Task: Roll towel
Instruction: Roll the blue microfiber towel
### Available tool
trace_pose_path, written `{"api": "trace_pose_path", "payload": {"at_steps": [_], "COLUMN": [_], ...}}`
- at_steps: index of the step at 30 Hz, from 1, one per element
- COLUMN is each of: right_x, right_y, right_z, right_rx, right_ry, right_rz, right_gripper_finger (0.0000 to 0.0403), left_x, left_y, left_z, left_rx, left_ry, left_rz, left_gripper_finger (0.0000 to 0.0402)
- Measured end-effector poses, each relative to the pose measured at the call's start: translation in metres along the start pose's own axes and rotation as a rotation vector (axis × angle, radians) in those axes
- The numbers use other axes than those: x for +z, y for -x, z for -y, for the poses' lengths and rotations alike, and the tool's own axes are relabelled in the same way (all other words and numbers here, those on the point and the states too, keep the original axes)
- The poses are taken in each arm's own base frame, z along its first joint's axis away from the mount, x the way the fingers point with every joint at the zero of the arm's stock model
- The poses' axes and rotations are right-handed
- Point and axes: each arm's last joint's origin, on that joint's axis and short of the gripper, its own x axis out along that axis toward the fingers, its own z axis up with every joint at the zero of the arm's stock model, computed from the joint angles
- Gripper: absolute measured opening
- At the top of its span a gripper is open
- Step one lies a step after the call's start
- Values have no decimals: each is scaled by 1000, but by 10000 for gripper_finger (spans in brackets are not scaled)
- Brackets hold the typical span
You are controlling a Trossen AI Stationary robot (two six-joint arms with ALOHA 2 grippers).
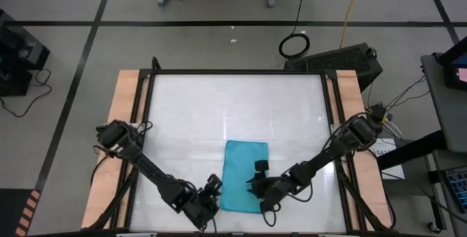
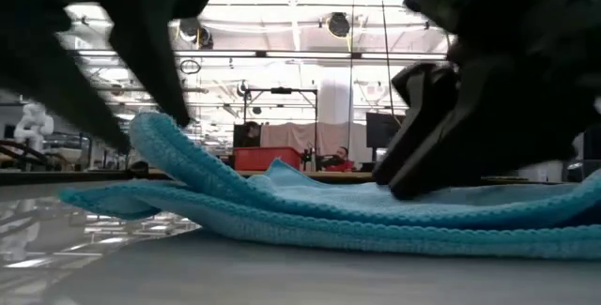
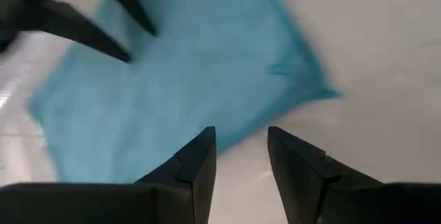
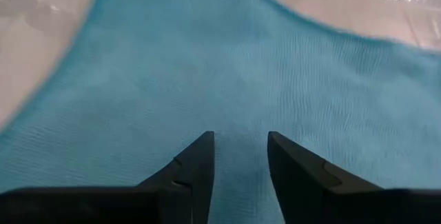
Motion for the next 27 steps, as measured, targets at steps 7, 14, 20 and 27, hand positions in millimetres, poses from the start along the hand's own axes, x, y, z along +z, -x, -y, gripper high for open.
{"api": "trace_pose_path", "payload": {"at_steps": [7, 14, 20, 27], "right_x": [-3, -7, -8, -15], "right_y": [-8, -10, -15, -17], "right_z": [9, 19, 35, 62], "right_rx": [14, -21, -59, -133], "right_ry": [-14, -1, 33, 51], "right_rz": [-44, -113, -156, -287], "right_gripper_finger": [116, 106, 99, 97], "left_x": [-13, -37, -63, -77], "left_y": [-25, -55, -77, -82], "left_z": [-37, -63, -83, -103], "left_rx": [61, -51, -54, -31], "left_ry": [106, 230, 293, 267], "left_rz": [7, 79, 44, 4], "left_gripper_finger": [139, 139, 139, 139]}}
